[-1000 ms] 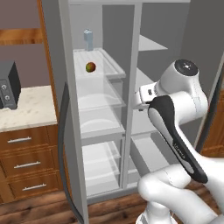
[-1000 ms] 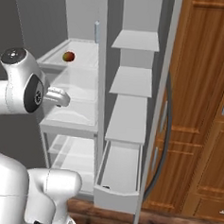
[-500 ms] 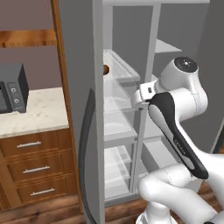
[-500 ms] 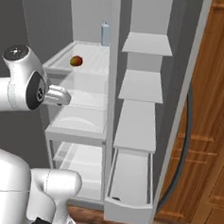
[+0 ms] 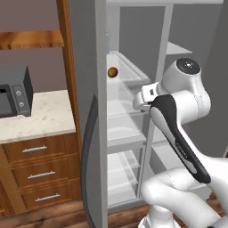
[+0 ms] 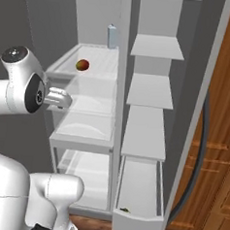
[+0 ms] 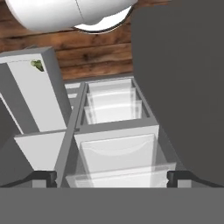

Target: Take the mango and broccoli from the fridge shelf and place them in the freezer drawer to begin freezing them.

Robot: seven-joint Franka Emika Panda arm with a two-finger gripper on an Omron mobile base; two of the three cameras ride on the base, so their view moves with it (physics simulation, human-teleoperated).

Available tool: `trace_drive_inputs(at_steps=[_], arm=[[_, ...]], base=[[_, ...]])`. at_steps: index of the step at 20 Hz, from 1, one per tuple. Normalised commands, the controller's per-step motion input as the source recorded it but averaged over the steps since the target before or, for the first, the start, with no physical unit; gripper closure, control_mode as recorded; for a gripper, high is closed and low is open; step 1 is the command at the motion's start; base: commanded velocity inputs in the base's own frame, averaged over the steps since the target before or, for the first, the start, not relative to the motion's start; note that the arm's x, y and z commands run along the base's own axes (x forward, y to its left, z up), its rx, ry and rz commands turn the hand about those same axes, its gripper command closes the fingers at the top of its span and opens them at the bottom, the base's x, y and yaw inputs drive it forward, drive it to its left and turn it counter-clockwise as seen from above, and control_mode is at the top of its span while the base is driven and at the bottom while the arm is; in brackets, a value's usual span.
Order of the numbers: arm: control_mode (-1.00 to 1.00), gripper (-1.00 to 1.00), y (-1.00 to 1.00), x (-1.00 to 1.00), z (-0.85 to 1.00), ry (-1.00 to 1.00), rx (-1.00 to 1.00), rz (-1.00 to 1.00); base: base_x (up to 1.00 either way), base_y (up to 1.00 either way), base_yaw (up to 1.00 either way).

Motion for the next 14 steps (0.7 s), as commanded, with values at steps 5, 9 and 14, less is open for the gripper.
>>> trace_drive_inputs(at_steps=[5,9,14], arm=[[1.00,-1.00,0.00,0.00,0.00,0.00,0.00,0.00],[-1.00,-1.00,0.00,0.26,0.23,-0.03,0.00,0.00],[-1.00,-1.00,0.00,0.67,0.82,-0.10,0.00,0.00]], base=[[0.32,0.00,0.00],[0.20,0.00,0.00],[0.00,0.00,0.00]])
